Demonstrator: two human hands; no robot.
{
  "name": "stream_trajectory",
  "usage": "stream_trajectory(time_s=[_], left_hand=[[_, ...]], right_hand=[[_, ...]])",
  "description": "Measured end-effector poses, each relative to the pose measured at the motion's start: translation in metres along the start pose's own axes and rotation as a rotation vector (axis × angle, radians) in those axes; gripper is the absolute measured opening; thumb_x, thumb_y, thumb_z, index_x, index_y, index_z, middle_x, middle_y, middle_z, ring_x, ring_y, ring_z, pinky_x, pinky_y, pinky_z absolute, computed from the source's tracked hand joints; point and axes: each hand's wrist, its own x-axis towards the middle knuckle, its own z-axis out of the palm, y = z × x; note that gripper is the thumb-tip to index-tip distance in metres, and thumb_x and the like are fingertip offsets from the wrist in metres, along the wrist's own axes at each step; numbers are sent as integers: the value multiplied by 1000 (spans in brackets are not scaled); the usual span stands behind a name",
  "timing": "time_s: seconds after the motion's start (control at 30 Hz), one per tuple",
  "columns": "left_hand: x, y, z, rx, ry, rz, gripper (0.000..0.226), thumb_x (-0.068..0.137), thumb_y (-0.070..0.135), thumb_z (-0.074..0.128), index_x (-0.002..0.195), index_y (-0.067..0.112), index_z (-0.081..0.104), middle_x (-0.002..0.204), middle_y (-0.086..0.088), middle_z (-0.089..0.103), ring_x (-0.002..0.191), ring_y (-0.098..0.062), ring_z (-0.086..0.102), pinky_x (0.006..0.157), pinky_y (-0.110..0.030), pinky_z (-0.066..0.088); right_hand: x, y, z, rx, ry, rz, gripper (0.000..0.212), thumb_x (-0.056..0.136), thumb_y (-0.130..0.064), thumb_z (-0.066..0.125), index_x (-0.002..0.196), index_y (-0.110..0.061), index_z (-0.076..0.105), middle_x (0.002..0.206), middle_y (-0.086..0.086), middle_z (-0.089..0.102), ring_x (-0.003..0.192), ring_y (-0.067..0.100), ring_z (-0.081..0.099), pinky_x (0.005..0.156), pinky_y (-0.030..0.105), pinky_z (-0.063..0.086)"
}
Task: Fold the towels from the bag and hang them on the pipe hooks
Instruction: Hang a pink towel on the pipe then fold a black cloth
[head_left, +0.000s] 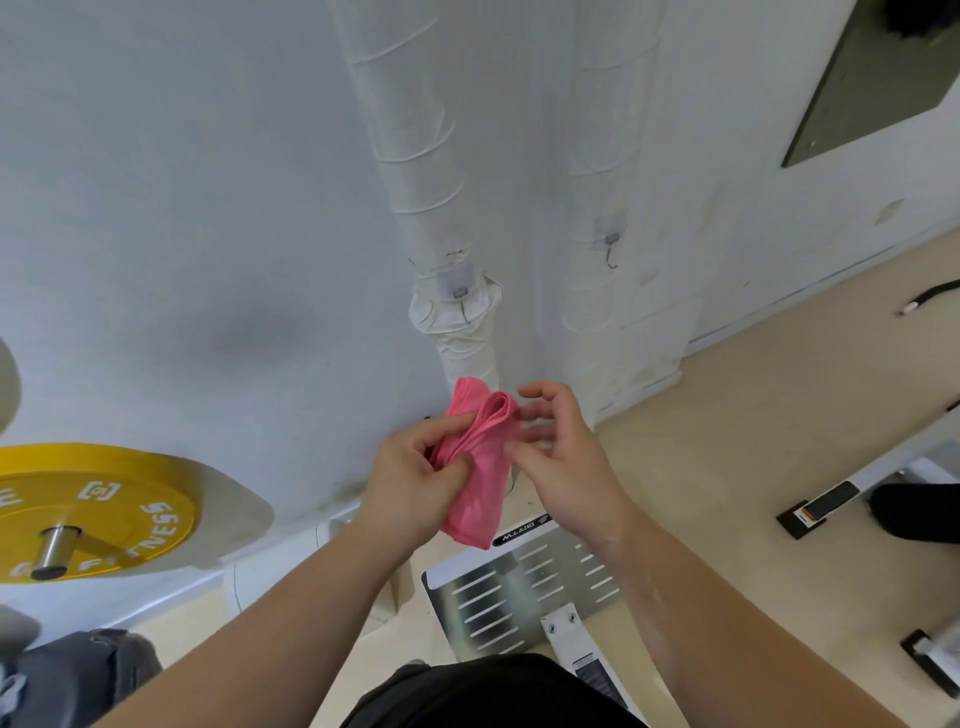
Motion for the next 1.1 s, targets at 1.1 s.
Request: stream_trajectory(time_s=[1.1], left_hand=[[13,-16,-27,-361,83,-231,44,98,-4,55,105,34,76,112,0,71,95,-17,60,81,-32,47]], right_hand=[[18,8,-10,219,-218,179,33,88,-1,71,109,-27,75,125,6,65,105,20,68,87,35,59]])
